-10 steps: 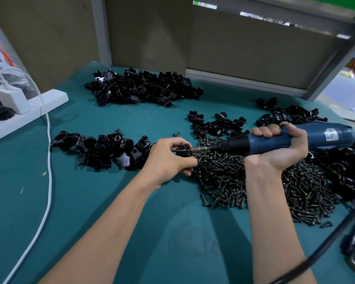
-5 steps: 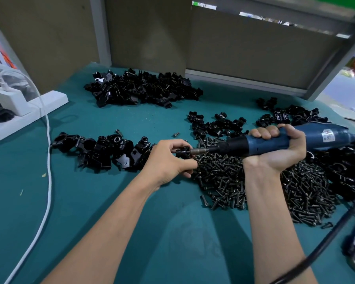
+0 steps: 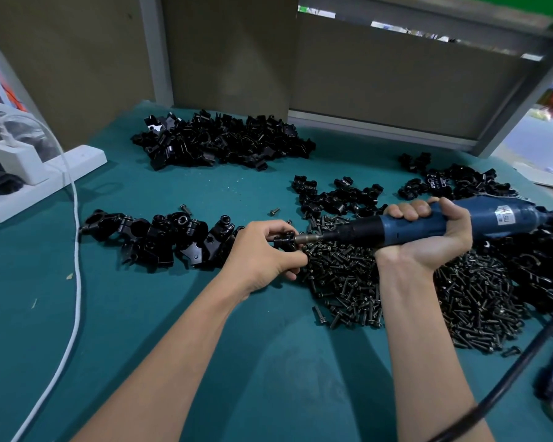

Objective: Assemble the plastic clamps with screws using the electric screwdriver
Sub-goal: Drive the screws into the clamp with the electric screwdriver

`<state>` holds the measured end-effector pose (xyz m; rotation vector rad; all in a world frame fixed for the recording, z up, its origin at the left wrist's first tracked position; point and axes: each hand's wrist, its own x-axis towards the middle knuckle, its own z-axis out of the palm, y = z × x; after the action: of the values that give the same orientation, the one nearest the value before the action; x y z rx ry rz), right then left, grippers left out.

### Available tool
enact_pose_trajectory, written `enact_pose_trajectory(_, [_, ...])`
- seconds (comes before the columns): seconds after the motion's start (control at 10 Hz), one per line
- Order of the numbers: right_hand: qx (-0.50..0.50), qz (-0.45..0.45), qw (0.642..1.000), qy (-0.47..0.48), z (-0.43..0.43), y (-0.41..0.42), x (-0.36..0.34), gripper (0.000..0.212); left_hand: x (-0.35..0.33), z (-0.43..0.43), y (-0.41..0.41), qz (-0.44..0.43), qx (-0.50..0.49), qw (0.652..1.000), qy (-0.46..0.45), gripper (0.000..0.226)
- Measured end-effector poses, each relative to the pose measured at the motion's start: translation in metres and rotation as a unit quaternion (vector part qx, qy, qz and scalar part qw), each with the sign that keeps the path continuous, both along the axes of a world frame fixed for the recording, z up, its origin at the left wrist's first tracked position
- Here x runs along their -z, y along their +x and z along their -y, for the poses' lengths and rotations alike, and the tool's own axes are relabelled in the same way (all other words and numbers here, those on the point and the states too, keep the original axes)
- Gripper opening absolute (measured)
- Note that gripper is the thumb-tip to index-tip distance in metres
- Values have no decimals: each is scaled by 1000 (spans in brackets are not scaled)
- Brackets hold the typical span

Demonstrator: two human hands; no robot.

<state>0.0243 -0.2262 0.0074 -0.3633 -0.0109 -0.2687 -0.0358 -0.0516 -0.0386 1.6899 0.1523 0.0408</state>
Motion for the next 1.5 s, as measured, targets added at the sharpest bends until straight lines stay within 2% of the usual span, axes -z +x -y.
enact_pose_trajectory(0.9, [-3,-17,1000,12,1,1,4,10,2,4,-1,9,5,1000,1,26])
enact_pose_trajectory(1.1, [-3,-1,1000,6,0,-1,2,9,4,4,-1,22,2,1000,9,25])
enact_pose_trajectory(1.2, [-7,8,1000,5,0,-2,0,9,5,6,-1,60,-11,998,27,25])
enact_pose_trajectory(1.4, [4,41,999,-23,2,-8,-5,8,6,9,-2,26,15,999,-18,21])
enact_pose_trajectory(1.5, [3,48,999,-24,2,-9,-7,9,5,10,-1,41,12,999,-19,21])
